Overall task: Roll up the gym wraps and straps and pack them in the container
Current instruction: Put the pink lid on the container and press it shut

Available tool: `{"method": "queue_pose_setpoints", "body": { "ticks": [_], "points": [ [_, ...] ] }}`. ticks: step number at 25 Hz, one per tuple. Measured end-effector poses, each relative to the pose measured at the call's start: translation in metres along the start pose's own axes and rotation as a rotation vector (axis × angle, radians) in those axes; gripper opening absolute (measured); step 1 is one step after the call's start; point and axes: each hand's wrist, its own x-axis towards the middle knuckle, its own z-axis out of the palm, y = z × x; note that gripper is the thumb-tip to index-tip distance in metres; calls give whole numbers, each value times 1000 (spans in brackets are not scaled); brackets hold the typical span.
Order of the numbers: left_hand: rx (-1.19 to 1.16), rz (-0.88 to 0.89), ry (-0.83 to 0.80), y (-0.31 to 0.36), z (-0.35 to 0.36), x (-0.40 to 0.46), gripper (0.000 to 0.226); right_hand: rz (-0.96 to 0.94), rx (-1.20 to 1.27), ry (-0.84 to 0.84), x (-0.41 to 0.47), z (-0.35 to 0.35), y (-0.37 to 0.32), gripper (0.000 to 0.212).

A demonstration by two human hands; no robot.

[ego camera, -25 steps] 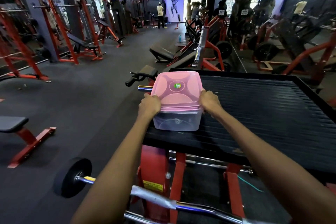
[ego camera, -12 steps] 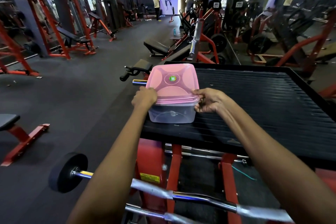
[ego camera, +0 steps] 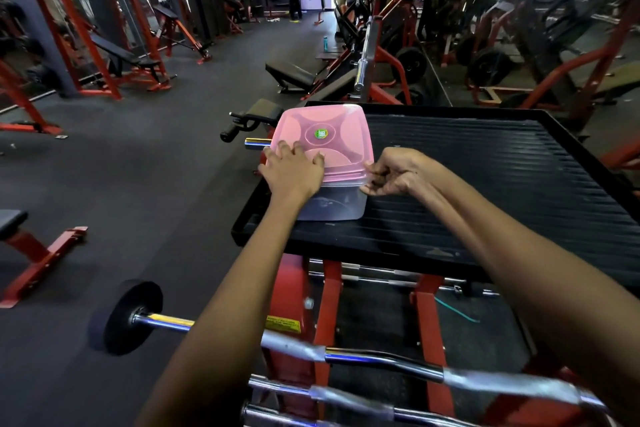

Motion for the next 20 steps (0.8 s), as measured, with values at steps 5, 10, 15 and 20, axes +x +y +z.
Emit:
{"method": "queue_pose_setpoints", "body": {
  "ticks": [5, 10, 15, 20],
  "points": [
    [-602, -456, 41, -12, -14, 10, 63, -157, -362, -2, -12, -2, -5, 14],
    [-603, -376, -60, -24, -21, 11, 50, -570, -303, -15, 1, 21, 18, 32],
    [-456, -301, -8, -24, -21, 12, 49, -584, -442, 361, 14, 32, 25, 38],
    [-343, -342, -80, -26, -27, 30, 49, -487, -832, 604, 18, 32, -1, 50]
  ]
}}
